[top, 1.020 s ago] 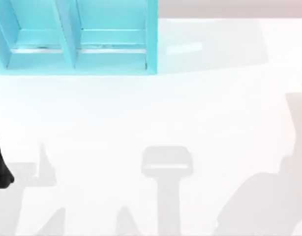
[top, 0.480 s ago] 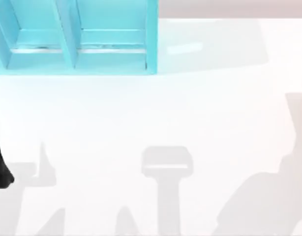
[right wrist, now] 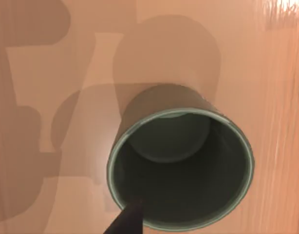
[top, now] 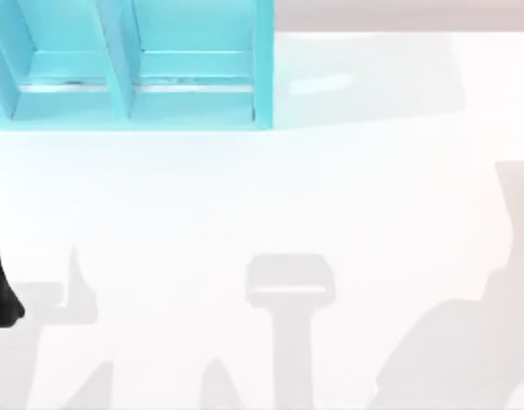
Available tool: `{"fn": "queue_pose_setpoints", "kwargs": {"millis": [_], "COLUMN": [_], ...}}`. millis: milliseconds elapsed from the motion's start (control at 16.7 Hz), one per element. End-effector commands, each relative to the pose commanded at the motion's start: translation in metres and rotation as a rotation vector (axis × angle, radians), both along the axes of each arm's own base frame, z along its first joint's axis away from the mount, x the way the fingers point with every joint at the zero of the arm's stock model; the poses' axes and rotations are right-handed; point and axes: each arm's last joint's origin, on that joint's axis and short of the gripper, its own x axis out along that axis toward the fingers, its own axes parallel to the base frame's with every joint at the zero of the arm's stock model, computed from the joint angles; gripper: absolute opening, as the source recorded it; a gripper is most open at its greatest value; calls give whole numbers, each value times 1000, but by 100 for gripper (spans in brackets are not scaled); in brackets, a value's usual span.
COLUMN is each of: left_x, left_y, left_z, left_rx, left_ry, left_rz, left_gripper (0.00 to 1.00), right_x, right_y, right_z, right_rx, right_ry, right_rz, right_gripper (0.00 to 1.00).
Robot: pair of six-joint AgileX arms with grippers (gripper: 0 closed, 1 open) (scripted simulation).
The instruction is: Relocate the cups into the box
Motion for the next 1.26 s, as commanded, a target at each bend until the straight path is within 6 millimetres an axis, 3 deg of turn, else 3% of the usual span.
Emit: {"fn": "queue_pose_setpoints", "kwargs": {"millis": [600, 720, 1080, 1260], "left_x": [0, 0, 0, 0], "left_y": [0, 0, 0, 0], "left_z": [0, 0, 0, 0], "left_rx": [0, 0, 0, 0], "left_ry": [0, 0, 0, 0], "left_rz": [0, 0, 0, 0], "left_gripper": [100, 100, 100, 100], "right_x": [0, 2, 2, 0], "right_y": [-1, -2, -2, -1], "right_z": [4, 18, 86, 100], "right_rx": [-1, -4, -3, 0], "right_ry": [1, 1, -1, 0], "right_rz": [-1, 1, -2, -2], "right_gripper": [100, 100, 100, 100]}}
